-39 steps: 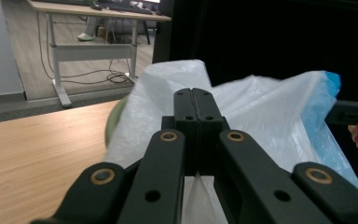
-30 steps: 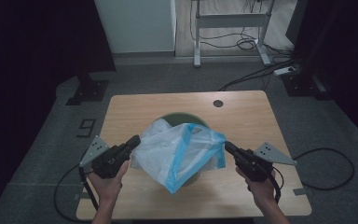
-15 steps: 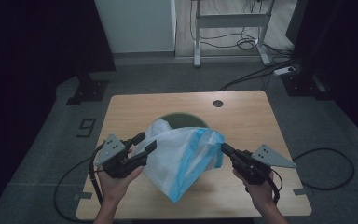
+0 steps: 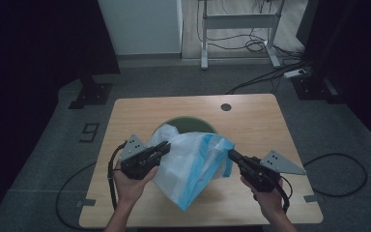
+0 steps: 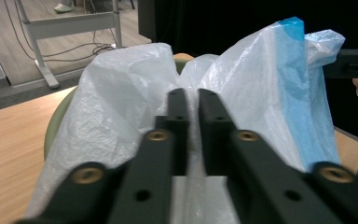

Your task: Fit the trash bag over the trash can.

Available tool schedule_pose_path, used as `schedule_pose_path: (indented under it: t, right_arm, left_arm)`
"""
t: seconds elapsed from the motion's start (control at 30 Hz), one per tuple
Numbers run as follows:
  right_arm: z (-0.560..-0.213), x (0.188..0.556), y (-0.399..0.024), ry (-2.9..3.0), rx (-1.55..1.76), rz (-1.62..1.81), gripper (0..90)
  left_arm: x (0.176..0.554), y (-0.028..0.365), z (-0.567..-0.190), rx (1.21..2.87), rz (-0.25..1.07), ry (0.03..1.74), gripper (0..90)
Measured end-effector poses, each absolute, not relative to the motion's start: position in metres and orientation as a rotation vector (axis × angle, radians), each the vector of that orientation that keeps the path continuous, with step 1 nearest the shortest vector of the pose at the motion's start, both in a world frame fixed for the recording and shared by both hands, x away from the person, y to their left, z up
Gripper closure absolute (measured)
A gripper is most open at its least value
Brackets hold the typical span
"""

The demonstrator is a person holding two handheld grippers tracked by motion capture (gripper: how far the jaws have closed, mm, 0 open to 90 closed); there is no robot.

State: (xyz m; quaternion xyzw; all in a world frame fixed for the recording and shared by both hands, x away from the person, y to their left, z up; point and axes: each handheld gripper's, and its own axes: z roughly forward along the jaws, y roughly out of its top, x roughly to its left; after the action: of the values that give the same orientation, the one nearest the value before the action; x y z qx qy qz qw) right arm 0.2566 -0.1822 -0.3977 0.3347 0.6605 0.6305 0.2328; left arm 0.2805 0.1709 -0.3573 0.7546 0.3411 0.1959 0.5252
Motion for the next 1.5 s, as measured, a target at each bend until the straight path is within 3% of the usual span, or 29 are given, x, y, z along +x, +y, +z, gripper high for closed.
schedule_pose_path:
  t: [0.37,0.57,0.93,1.13,1.2,1.33,1.5]
  right_arm:
    - [-0.408,0.266,-0.201,1.779,1.052,1.654,89.1]
    - [-0.407,0.276,-0.209,1.751,1.091,1.727,89.0]
    - [-0.398,0.248,-0.186,1.749,0.974,1.833,59.0]
    - [-0.393,0.252,-0.161,1.815,1.032,1.850,50.7]
    - [-0.394,0.255,-0.153,1.833,1.050,1.860,57.0]
    - [-0.398,0.261,-0.142,1.884,1.033,1.787,87.1]
    - [-0.397,0.272,-0.149,1.905,1.016,1.704,89.0]
  left_arm:
    - [0.280,0.202,-0.358,1.624,0.553,0.845,90.0]
    - [0.284,0.208,-0.356,1.590,0.510,0.854,90.0]
    - [0.284,0.200,-0.357,1.599,0.511,0.852,90.0]
    - [0.284,0.195,-0.358,1.610,0.507,0.850,90.0]
    - [0.285,0.192,-0.358,1.612,0.505,0.848,90.0]
    - [0.286,0.192,-0.358,1.611,0.506,0.844,90.0]
    - [0.287,0.199,-0.354,1.556,0.522,0.842,90.0]
